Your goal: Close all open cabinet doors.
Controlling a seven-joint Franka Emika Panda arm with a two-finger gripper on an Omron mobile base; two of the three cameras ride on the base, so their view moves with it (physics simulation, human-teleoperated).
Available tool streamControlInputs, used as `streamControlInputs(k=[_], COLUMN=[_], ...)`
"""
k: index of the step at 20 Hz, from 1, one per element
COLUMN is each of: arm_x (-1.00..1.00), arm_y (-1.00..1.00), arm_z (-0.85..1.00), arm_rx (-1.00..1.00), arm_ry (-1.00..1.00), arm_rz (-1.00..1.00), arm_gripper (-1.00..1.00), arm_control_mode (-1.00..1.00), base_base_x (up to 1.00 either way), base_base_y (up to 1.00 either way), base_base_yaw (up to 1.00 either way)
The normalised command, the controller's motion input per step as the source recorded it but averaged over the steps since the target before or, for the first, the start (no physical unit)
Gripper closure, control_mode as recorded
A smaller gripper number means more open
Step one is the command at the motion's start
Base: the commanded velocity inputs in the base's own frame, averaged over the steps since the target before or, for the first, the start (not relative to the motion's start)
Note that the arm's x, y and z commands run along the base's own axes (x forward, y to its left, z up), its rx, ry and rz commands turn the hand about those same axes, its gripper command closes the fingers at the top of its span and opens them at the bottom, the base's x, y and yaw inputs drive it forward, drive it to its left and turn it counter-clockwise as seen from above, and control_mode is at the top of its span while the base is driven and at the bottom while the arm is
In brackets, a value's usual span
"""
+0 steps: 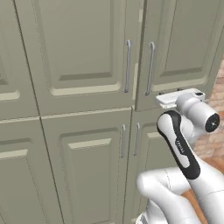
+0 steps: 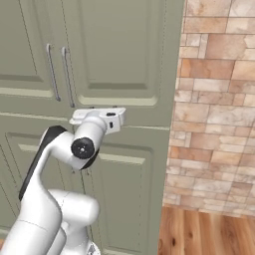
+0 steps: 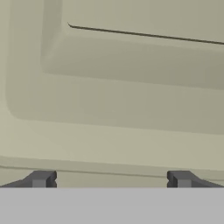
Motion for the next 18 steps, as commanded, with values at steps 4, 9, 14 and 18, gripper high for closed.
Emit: streamControlInputs(k=[4,9,14,18], arm_x=[0.23,0.21,0.22,0.18], arm_y=[0.00,0.00,0.00,0.00], arm_z=[0.00,0.00,0.00,0.00], arm_rx=[0.00,0.00,0.00,0.00], arm_ry=[0.00,0.00,0.00,0.00], arm_rz=[-0.01,0.00,0.00,0.00], arm_gripper=[-1.00,-1.00,-1.00,-1.00], arm_control_mode=[-1.00,-1.00,-1.00,-1.00], base_base_x=[0.00,0.00,0.00,0.00], base_base_y=[0.00,0.00,0.00,0.00], base_base_yaw=[0.00,0.00,0.00,0.00])
